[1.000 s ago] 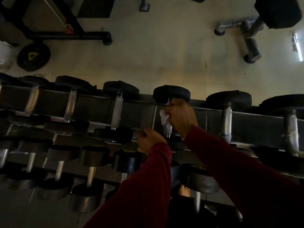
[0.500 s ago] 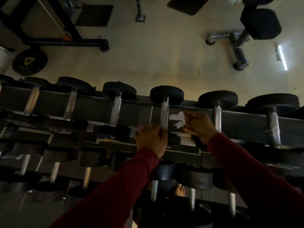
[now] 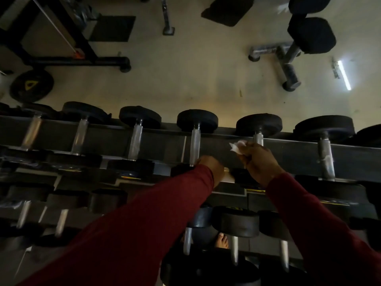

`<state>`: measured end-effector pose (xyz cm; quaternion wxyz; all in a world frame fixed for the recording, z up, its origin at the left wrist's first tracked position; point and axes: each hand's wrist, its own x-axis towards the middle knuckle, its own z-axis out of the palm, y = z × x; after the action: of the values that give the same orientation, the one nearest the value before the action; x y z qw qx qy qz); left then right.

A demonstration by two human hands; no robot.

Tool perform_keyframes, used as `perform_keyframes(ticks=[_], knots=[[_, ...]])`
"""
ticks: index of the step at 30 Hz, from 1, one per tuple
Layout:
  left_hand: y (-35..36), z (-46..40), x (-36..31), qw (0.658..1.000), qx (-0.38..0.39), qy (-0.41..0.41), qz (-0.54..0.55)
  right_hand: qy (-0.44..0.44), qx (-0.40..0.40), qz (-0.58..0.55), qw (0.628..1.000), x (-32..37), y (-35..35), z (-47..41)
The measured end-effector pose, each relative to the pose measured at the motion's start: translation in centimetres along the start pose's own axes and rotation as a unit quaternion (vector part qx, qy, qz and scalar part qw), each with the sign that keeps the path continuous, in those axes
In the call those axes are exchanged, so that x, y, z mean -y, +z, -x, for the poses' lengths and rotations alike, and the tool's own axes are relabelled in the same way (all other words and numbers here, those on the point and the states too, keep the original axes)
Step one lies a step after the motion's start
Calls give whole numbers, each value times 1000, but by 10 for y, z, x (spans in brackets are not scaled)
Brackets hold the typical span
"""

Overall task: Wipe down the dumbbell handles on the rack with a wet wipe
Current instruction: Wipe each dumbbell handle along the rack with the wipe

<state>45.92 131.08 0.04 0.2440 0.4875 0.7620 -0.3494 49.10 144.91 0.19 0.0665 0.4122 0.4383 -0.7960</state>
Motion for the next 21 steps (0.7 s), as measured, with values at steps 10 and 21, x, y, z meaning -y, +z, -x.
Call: perform_keyframes(ticks=[10,21], knots=[[52,26,24,975,-195,19,105,-68,46,-38,996,-9,-2,6],[79,30,17,877,-278,-75,384,-44,50,38,997,-6,5,6]])
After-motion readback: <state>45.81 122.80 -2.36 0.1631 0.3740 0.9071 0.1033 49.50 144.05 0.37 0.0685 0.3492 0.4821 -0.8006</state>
